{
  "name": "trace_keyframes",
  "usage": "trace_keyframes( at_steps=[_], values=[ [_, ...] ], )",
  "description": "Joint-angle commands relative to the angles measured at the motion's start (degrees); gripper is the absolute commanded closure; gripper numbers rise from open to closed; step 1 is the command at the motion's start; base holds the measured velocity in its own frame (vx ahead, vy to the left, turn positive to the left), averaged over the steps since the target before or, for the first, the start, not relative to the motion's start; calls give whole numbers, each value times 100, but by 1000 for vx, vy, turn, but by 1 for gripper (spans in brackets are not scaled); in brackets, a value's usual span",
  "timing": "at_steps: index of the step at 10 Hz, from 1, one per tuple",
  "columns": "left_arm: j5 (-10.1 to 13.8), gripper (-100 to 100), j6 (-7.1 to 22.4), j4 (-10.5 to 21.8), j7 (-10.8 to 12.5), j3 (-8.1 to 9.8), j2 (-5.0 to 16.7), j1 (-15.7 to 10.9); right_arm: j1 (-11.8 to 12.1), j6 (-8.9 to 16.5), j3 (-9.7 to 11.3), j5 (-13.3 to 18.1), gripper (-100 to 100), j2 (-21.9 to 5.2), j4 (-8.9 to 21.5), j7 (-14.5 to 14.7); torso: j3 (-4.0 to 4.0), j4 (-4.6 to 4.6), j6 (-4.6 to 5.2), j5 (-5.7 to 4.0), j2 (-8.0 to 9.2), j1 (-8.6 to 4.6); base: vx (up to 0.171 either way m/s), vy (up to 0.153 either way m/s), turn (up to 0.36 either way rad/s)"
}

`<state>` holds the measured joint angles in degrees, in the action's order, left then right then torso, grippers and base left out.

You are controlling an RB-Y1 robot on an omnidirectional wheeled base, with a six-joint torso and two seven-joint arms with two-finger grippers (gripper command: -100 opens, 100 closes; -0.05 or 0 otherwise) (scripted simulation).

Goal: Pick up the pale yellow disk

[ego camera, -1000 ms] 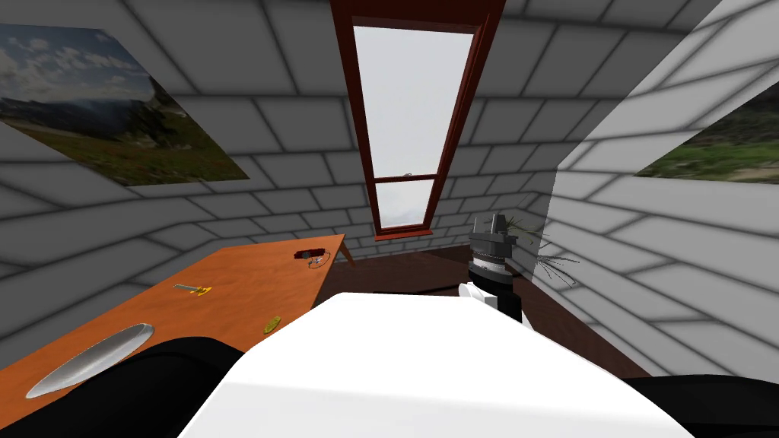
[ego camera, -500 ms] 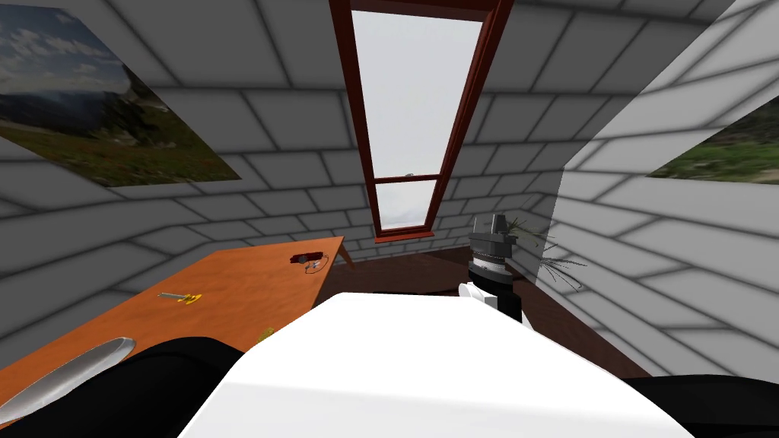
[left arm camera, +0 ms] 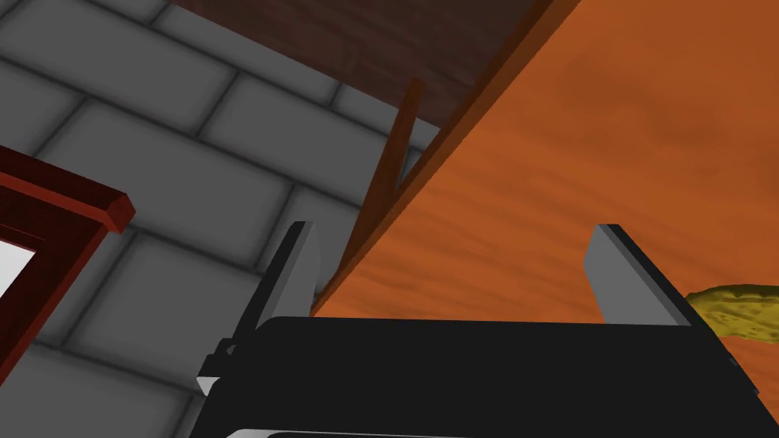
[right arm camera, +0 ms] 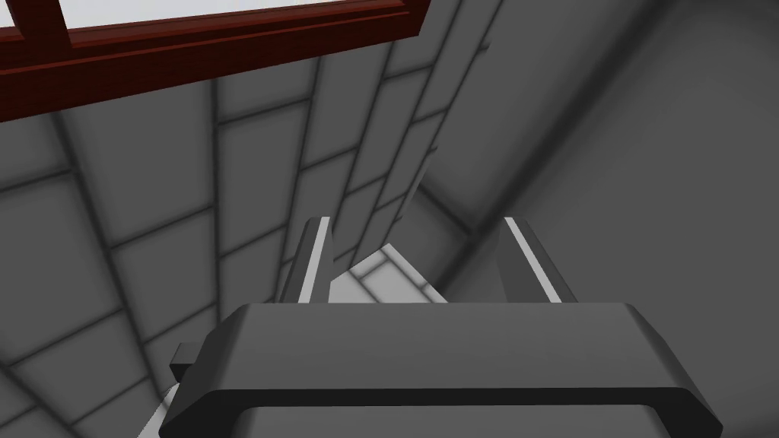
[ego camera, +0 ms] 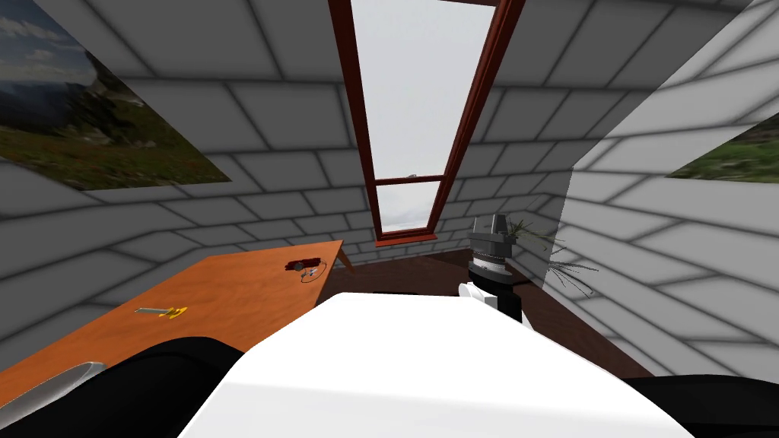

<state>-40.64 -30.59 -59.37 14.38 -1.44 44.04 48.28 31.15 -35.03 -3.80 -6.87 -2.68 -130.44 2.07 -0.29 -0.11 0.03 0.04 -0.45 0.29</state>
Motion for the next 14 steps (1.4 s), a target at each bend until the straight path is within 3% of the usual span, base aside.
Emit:
trace_keyframes(
  at_steps=[1,2,3,5,8,10,11,13,14],
  values=[
    [4,-100,-30,286,-25,-124,-13,140,0,0,0,0,0,0,0,0,0,0,0,0,0,0,171,88,-19],
    [4,-100,-30,462,-25,-124,-13,140,1,0,0,0,0,0,0,0,-8,-3,0,2,-15,12,135,91,-15],
    [14,-100,-66,611,-28,-256,-30,177,0,0,0,0,0,0,0,0,-5,-3,0,2,-7,14,149,111,-21],
    [14,-100,-66,799,-28,-256,-30,177,0,0,0,0,0,0,0,0,-4,-2,1,3,-6,13,89,56,-10],
    [59,-100,-140,1449,-41,-524,-97,228,0,0,0,0,0,0,0,0,7,3,0,1,13,5,93,70,-20],
    [59,-100,-140,1496,-41,-524,-97,228,0,0,0,0,0,0,0,0,1,0,0,2,2,14,92,74,-8],
    [90,-100,-177,1701,-49,-655,-144,241,-1,0,0,0,0,0,0,0,8,3,1,1,15,1,86,61,-28],
    [90,-100,-177,1794,-49,-655,-144,241,0,0,0,0,0,0,0,0,6,2,1,1,11,4,66,55,-8],
    [126,-100,-213,2024,-58,-780,-198,246,-1,0,0,0,0,0,0,0,13,5,1,-1,24,-5,75,66,-30]
  ],
)
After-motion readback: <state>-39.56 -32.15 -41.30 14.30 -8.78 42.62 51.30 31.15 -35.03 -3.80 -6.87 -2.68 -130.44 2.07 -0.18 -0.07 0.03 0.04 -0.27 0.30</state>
